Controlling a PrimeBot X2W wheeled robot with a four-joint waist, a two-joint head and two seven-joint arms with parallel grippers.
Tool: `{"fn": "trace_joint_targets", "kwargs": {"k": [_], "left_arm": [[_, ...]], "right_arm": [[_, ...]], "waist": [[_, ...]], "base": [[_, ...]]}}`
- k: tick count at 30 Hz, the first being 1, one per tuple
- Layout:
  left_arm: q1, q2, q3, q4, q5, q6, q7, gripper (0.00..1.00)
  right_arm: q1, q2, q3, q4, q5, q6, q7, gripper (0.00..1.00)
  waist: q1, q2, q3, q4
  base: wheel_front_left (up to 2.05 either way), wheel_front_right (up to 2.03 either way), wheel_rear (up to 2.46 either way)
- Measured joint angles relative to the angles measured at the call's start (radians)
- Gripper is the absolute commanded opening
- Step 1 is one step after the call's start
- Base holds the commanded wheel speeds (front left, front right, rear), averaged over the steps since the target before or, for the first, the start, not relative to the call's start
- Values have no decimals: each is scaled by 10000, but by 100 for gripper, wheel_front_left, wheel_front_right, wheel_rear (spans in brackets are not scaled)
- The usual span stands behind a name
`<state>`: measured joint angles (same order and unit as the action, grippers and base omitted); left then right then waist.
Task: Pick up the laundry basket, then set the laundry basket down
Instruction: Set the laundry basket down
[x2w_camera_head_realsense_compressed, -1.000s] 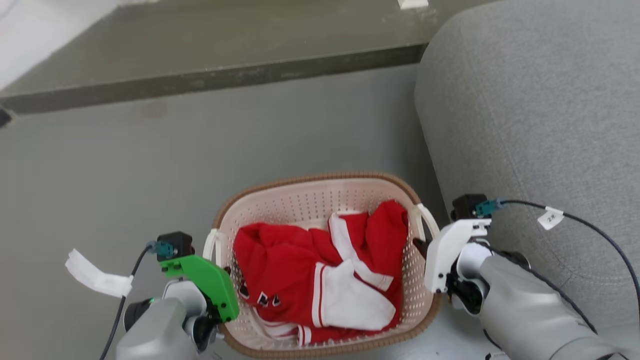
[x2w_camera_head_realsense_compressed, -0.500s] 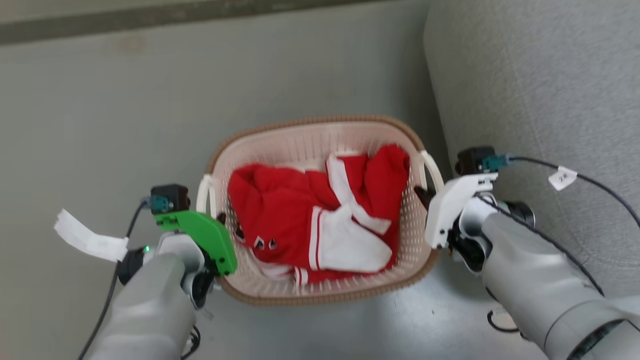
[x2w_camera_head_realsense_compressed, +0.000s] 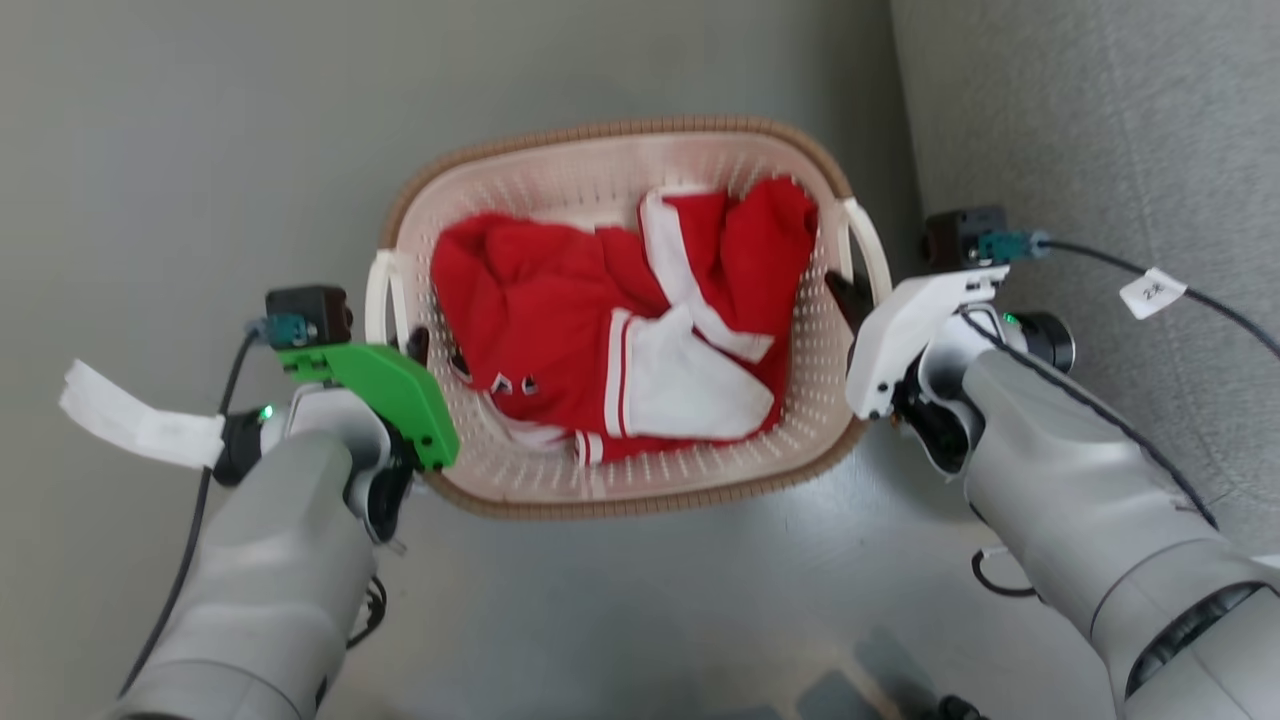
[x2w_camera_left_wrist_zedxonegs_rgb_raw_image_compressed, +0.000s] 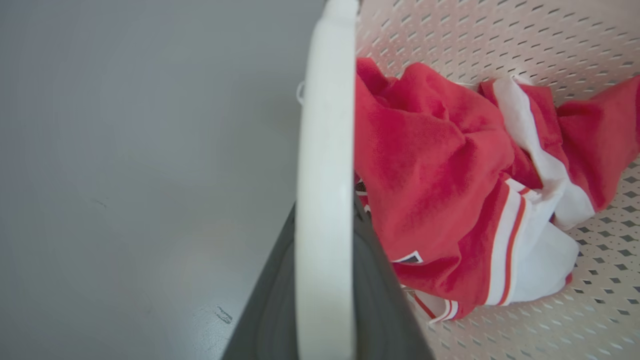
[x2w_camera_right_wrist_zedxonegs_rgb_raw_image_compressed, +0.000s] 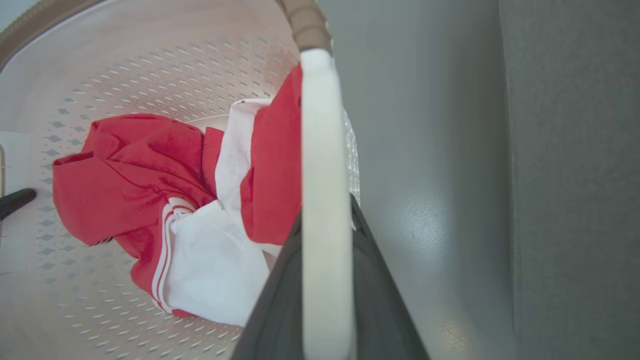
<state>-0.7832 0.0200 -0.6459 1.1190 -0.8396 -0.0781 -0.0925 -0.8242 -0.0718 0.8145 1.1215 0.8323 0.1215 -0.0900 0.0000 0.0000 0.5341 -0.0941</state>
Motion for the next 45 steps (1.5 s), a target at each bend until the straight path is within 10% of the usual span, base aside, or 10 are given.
{"fn": "trace_joint_targets", "kwargs": {"k": [43,44,45], "left_arm": [[-3065,418,98,35,617,326,-1244,0],[-3107,416,94,40,617,297,-1244,0],[-3139,418,98,44,619,276,-1246,22]], "right_arm": [[-2423,-29,-207,-173,-224,-82,-1574,0],[-2449,-27,-230,-159,-224,-82,-1574,8],[-2480,-27,-247,-142,-222,-82,-1576,30]], "waist": [[-1,1,4789,-247],[-1,0,4805,-251],[-1,0,4818,-255]], "base": [[0,0,0],[0,0,0],[0,0,0]]}}
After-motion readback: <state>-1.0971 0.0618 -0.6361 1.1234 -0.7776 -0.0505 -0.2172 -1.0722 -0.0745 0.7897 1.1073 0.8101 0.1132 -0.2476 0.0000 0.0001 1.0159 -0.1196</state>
